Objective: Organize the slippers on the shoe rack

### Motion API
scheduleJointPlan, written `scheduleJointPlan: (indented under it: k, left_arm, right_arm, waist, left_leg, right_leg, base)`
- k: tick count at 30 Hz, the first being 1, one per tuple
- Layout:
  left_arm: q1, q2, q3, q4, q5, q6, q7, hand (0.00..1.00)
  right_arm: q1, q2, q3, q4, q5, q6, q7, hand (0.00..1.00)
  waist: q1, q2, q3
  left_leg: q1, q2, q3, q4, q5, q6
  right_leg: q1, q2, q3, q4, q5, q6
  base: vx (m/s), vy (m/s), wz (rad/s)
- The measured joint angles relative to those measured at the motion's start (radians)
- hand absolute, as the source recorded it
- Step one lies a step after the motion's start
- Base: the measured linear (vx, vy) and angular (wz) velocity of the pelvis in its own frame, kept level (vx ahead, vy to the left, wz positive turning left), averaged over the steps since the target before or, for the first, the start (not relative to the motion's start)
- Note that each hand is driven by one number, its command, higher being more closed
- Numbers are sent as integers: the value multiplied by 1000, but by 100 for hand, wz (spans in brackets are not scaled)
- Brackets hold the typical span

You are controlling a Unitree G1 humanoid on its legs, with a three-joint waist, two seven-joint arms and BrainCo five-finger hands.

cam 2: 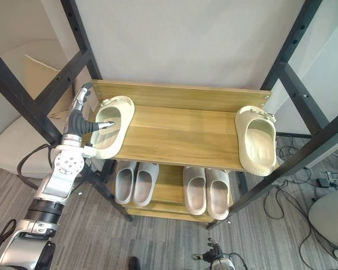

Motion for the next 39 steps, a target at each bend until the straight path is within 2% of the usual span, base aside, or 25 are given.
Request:
scheduleJointPlan:
  k: [7,12,16,18,25,28,30,31,33,36,39]
  left_arm:
    - [-73,74,-34,118,63,16,-24,0]
    - [-103,116,-34,163,130,34,-48,0]
    - [-125,125,-42,173,172,35,-49,0]
    - [-133,147,-69,180,204,47,-50,0]
    - [-214,148,-110,241,263,72,-47,0]
    - [-283,139,-117,310,265,101,-40,0]
    - [-345,137,-118,347,266,136,-31,0]
    - [-351,137,-118,348,266,140,-28,100]
    - [-392,137,-111,350,265,160,-26,100]
    - [-411,136,-106,370,254,176,-18,100]
    - [-437,136,-103,370,233,179,-9,100]
  right_arm:
    - [12,0,0,-3,17,-1,3,0]
    - [42,1,1,-42,35,-8,4,0]
    - [53,-3,1,-41,39,-13,12,0]
    - [54,-2,1,-45,41,-15,20,0]
    - [56,-5,9,-68,63,-24,27,0]
    - [52,1,20,-88,73,-37,31,0]
    - [54,2,44,-118,84,-39,32,0]
    - [54,2,46,-120,86,-40,32,0]
    - [55,3,50,-139,89,-40,33,0]
    - [63,6,51,-162,91,-41,34,0]
    - [72,11,52,-180,102,-41,35,0]
  waist:
    - [6,5,4]
    - [6,-1,11]
    - [11,0,10]
    - [12,-1,10]
    - [15,4,9]
    - [13,4,11]
    - [11,4,17]
    - [11,4,17]
    - [12,1,25]
    - [8,-3,33]
    - [5,-8,36]
  left_leg:
    - [-27,29,11,-5,15,-19]
    - [-34,56,13,-5,23,-33]
    - [-52,68,7,0,34,-39]
    - [-52,73,5,0,37,-44]
    - [-106,82,-3,0,62,-42]
    - [-139,90,0,0,76,-46]
    - [-181,94,0,-4,83,-39]
    - [-188,94,1,-5,83,-39]
    - [-224,91,14,-5,83,-39]
    - [-223,88,35,-5,85,-37]
    - [-228,84,39,-5,87,-34]
  right_leg:
    - [-46,26,28,4,7,-21]
    - [-58,48,38,3,7,-25]
    - [-76,61,36,9,11,-26]
    - [-78,65,36,14,13,-32]
    - [-133,73,29,27,23,-38]
    - [-177,77,32,47,27,-50]
    - [-234,80,45,68,34,-54]
    - [-241,80,46,69,36,-55]
    - [-287,76,63,69,59,-57]
    - [-290,68,79,69,84,-53]
    - [-298,64,88,69,92,-53]
  base:
    - [-89,-11,-12]
    - [-55,-26,-6]
    - [-10,-26,1]
    - [0,0,0]
    - [-38,0,2]
    - [-122,3,-6]
    - [-159,9,-9]
    - [-168,24,-14]
    - [-113,32,-16]
    - [-76,40,-19]
    - [-83,48,-7]
